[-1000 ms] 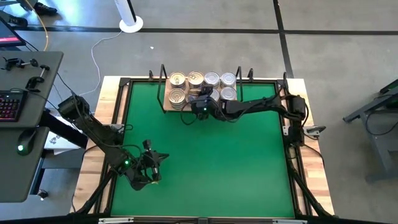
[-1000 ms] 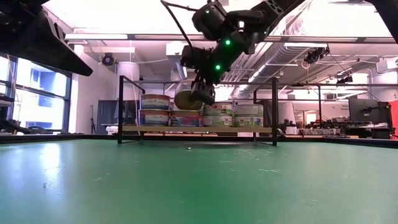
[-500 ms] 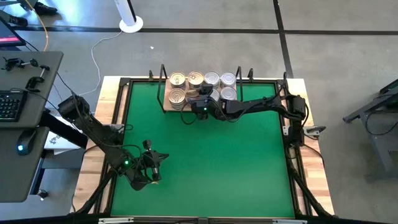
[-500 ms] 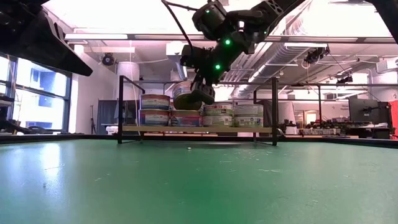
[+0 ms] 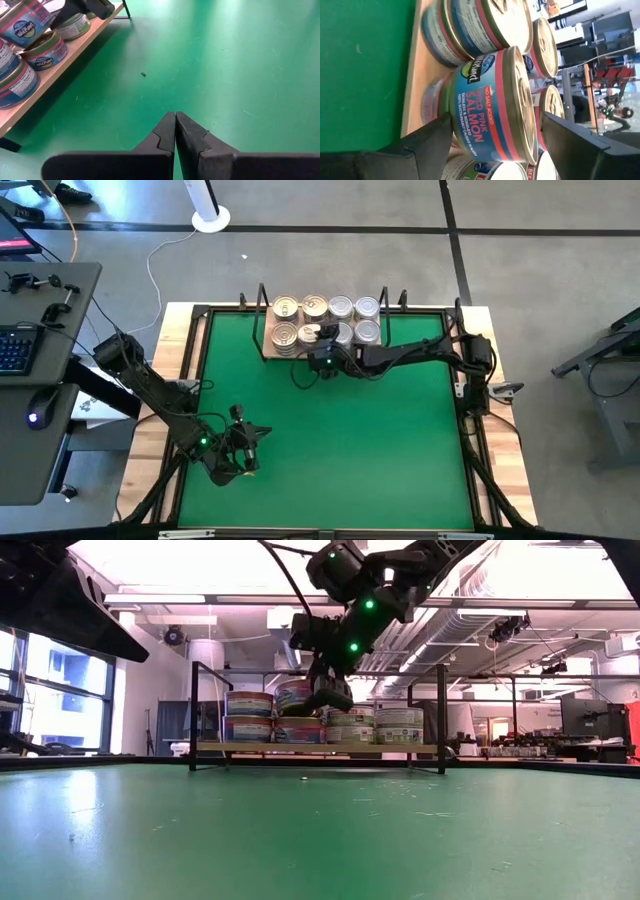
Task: Stack canned seafood by type on shelf
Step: Stack the blue/pink tuna can on top of the other blue/pink tuna can, then return to Home Position
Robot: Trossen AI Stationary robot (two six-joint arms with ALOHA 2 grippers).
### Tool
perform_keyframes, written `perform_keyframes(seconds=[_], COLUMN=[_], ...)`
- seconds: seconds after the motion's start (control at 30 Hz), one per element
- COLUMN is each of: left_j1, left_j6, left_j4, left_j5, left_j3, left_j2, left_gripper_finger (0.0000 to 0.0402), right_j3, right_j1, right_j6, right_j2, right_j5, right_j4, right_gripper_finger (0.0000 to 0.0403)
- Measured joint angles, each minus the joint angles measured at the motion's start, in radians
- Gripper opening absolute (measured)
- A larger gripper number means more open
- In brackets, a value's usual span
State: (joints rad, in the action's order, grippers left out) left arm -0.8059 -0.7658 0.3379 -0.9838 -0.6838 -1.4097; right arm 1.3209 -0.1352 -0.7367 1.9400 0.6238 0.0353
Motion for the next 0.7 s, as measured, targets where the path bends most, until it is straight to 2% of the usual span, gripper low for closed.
perform_keyframes(seconds=[0.2,0.5,0.6,0.7], left_j1=[0.0,0.0,0.0,0.0], left_j6=[0.0,-0.009,-0.009,-0.009], left_j4=[-0.001,-0.002,-0.002,-0.003], left_j5=[0.0,0.001,0.001,0.001], left_j3=[0.0,0.0,0.0,0.0], left_j2=[0.0,0.0,0.0,0.0], left_gripper_finger=[0.0,0.0,0.0,0.0], right_j3=[0.0,0.0,0.0,0.0], right_j1=[-0.015,0.039,0.061,0.08], right_j6=[0.02,-0.007,0.014,0.103], right_j2=[0.0,-0.008,-0.049,-0.134], right_j5=[0.019,0.048,0.064,-0.002], right_j4=[0.015,0.064,0.135,0.234], right_gripper_finger=[0.0291,0.0291,0.0291,0.0291])
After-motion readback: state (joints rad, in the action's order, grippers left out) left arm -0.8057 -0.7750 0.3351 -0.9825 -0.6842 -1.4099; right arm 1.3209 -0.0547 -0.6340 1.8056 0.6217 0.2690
